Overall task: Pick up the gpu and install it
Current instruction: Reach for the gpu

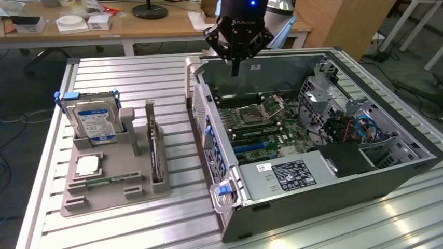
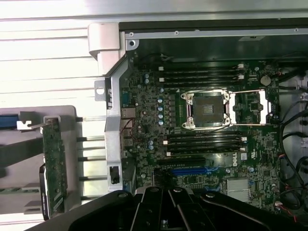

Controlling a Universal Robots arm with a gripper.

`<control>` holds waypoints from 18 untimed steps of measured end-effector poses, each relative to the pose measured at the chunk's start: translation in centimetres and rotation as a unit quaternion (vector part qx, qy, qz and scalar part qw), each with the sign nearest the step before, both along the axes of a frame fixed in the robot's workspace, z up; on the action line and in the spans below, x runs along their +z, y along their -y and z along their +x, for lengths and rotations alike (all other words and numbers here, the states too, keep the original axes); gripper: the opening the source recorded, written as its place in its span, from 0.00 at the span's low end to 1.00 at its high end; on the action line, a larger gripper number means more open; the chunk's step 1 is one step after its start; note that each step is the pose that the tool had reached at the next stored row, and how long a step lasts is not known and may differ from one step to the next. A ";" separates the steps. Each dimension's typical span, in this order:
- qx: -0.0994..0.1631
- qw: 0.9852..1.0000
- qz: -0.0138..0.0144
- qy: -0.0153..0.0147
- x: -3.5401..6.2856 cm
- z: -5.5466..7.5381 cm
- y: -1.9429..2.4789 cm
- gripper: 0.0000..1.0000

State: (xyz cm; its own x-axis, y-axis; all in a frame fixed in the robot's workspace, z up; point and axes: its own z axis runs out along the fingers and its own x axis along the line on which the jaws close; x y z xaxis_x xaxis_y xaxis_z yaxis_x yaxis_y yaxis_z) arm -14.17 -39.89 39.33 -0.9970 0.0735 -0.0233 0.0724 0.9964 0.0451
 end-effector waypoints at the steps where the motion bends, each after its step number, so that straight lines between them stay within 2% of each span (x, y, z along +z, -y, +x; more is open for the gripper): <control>1: 0.000 1.000 0.000 0.000 0.00 -0.1 0.00 0.10; 18: 0.000 1.000 0.000 0.000 0.00 -1.3 0.00 0.10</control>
State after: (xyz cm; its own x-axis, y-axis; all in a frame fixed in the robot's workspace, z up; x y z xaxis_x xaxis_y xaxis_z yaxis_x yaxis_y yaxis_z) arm -15.50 -39.89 39.33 -0.9970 0.0734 -0.0233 0.0723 0.9964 0.0451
